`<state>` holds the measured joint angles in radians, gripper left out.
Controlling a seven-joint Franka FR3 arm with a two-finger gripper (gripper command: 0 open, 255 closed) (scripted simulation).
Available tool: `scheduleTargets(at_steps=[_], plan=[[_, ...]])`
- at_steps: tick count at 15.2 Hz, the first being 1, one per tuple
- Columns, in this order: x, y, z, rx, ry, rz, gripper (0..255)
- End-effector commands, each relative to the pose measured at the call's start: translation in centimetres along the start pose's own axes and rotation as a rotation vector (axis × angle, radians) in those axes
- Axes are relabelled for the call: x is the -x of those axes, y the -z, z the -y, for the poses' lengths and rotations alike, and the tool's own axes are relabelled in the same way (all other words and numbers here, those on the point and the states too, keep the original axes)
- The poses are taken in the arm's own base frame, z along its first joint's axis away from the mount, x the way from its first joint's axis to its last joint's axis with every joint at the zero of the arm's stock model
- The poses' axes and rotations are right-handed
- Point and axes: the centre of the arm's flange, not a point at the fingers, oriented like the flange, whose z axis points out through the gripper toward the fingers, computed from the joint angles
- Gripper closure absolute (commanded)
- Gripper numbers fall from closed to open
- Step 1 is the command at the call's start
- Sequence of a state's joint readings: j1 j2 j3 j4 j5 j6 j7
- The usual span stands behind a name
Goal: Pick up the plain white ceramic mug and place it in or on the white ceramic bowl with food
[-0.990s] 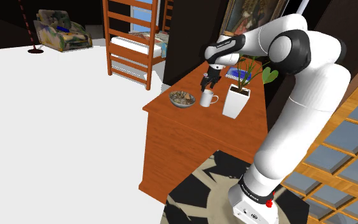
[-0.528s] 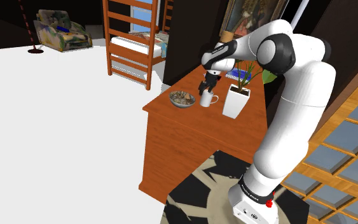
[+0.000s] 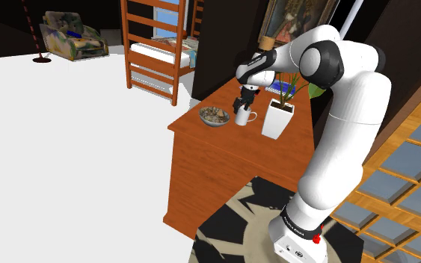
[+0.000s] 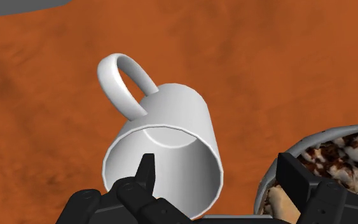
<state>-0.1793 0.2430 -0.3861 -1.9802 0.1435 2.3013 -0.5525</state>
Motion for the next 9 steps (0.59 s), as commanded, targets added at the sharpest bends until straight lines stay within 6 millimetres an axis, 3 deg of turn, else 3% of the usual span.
scheduleTargets(at_steps=[1, 2, 9], plan=[[0.0, 0.0, 0.0, 0.0, 0.0, 0.0, 0], [0.0, 0.0, 0.0, 0.0, 0.0, 0.0, 255], [0.0, 0.0, 0.0, 0.0, 0.0, 0.0, 255]])
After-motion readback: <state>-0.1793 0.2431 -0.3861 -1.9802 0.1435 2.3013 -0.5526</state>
